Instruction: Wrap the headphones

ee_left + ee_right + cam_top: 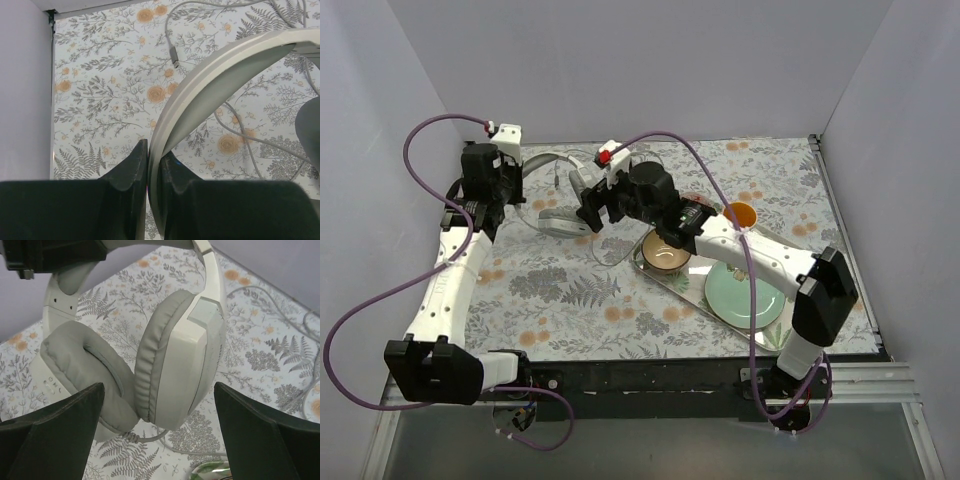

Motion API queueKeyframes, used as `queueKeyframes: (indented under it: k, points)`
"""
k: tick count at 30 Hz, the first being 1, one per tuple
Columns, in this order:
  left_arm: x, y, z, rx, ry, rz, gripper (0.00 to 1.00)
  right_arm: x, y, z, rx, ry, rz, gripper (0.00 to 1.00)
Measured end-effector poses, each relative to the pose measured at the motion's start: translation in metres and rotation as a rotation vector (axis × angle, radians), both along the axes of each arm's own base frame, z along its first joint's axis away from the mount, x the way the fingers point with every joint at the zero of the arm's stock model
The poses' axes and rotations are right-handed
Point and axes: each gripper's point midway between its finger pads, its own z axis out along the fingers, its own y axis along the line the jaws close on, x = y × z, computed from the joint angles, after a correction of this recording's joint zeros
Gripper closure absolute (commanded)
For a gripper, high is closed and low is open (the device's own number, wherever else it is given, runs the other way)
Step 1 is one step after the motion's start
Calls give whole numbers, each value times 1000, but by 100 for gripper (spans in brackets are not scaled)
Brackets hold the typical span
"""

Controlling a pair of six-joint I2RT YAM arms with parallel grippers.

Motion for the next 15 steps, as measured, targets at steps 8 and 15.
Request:
queueKeyframes:
  k: [8, 15]
  points:
    - [-7, 0, -11, -10, 40, 18, 100, 32, 21, -34, -51, 71, -90, 2]
    - [-12, -3, -8, -37, 33, 13, 100, 54, 22, -46, -59, 102, -108, 63]
